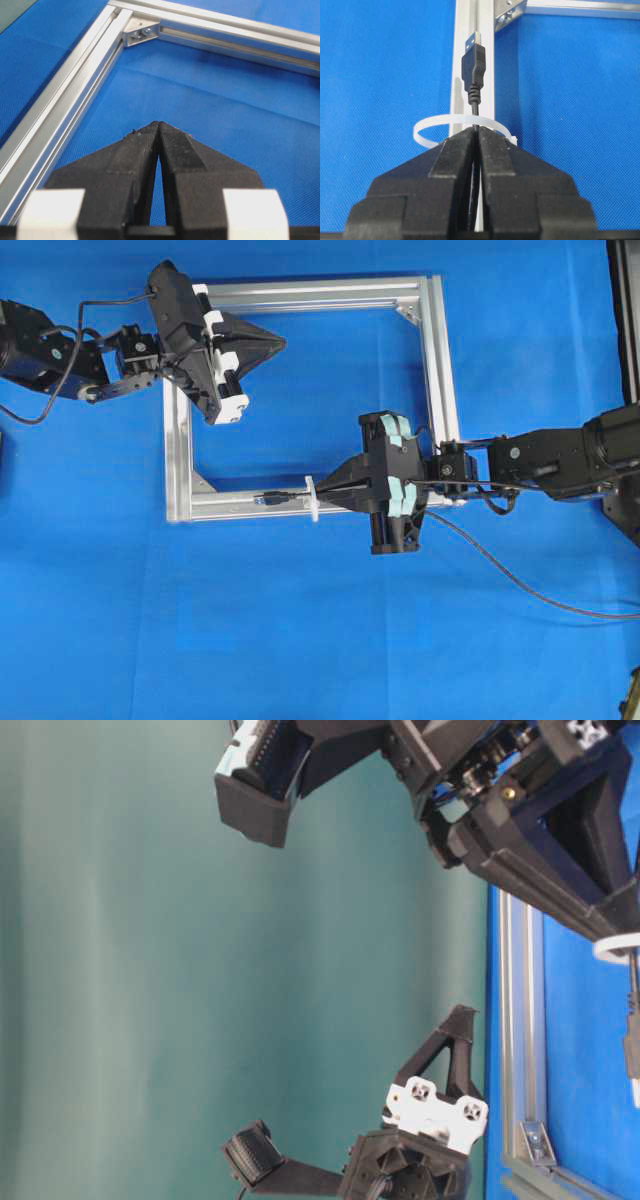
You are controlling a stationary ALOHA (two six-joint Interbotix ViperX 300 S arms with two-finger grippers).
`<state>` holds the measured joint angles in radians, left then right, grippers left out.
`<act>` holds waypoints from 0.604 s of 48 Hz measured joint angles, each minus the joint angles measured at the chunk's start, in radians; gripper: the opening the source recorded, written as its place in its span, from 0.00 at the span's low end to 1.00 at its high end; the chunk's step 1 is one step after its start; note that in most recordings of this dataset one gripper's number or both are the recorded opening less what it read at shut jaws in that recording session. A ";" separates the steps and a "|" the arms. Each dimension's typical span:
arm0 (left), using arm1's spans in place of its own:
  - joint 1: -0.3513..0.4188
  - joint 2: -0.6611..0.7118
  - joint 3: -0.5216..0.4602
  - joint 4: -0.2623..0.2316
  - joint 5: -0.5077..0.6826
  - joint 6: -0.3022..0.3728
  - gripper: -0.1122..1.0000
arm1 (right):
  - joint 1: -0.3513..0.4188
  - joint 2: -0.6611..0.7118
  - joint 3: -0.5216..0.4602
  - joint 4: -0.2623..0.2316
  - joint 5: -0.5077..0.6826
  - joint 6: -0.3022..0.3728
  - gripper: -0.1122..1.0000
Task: Insert the wire through the string loop located in the center.
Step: 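Push the USB plug leftward through the zip-tie loop, then move the left gripper to the plug emerging from the loop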
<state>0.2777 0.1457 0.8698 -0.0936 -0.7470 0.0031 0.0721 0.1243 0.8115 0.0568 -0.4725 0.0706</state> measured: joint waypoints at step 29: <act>-0.176 -0.031 0.040 0.002 0.058 -0.083 0.10 | 0.000 0.000 0.000 0.000 0.000 0.000 0.08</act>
<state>0.1012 0.1150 0.9097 -0.0920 -0.6888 -0.0798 0.0721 0.1243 0.8115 0.0568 -0.4725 0.0706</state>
